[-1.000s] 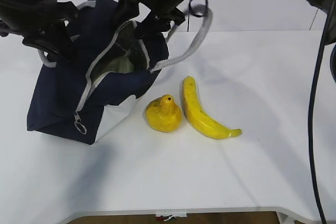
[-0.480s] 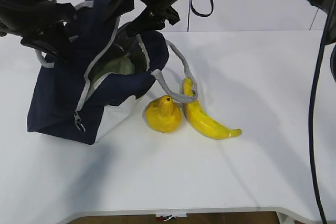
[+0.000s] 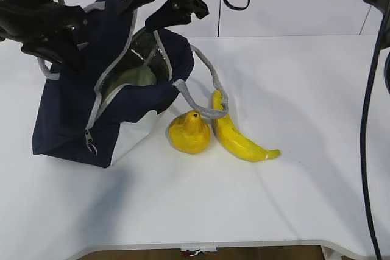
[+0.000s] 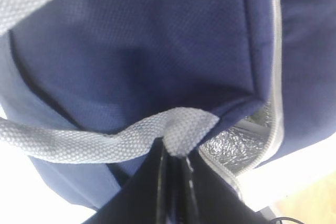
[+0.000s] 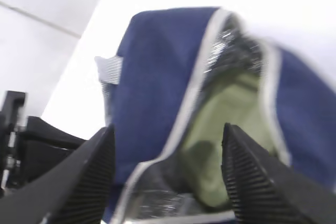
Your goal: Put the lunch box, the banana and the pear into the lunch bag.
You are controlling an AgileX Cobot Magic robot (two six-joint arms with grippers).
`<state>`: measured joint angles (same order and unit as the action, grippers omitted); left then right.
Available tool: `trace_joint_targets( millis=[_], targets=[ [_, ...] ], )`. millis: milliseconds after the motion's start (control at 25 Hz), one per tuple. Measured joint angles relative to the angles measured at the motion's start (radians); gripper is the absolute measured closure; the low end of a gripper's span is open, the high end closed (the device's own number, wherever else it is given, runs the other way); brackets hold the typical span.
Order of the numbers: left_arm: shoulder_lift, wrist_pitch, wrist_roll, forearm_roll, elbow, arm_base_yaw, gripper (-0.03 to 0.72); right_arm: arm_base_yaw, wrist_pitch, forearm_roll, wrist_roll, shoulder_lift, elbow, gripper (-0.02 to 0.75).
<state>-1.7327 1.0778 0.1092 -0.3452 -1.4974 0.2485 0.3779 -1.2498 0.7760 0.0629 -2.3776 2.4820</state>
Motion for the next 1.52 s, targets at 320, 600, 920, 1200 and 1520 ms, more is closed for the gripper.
trace_joint_targets(
  millis=[320, 600, 920, 1200, 1520],
  targets=[
    [0.0, 0.003, 0.0, 0.034, 0.0, 0.0, 0.689, -0.011, 0.0, -0.121, 0.0, 0.055, 0.059, 0.228],
    [0.0, 0.003, 0.0, 0.038, 0.0, 0.0, 0.689, -0.011, -0.002, -0.311, 0.0, 0.216, -0.073, 0.228],
    [0.0, 0.003, 0.0, 0.038, 0.0, 0.0, 0.689, -0.011, -0.002, -0.544, 0.0, 0.484, -0.537, 0.228],
    [0.0, 0.012, 0.0, 0.038, 0.0, 0.0, 0.689, -0.011, 0.0, -0.611, 0.0, 0.55, -0.782, 0.228],
    [0.0, 0.014, 0.0, 0.038, 0.0, 0.0, 0.689, -0.011, 0.005, -0.644, -0.016, 0.494, -0.824, 0.228]
  ],
)
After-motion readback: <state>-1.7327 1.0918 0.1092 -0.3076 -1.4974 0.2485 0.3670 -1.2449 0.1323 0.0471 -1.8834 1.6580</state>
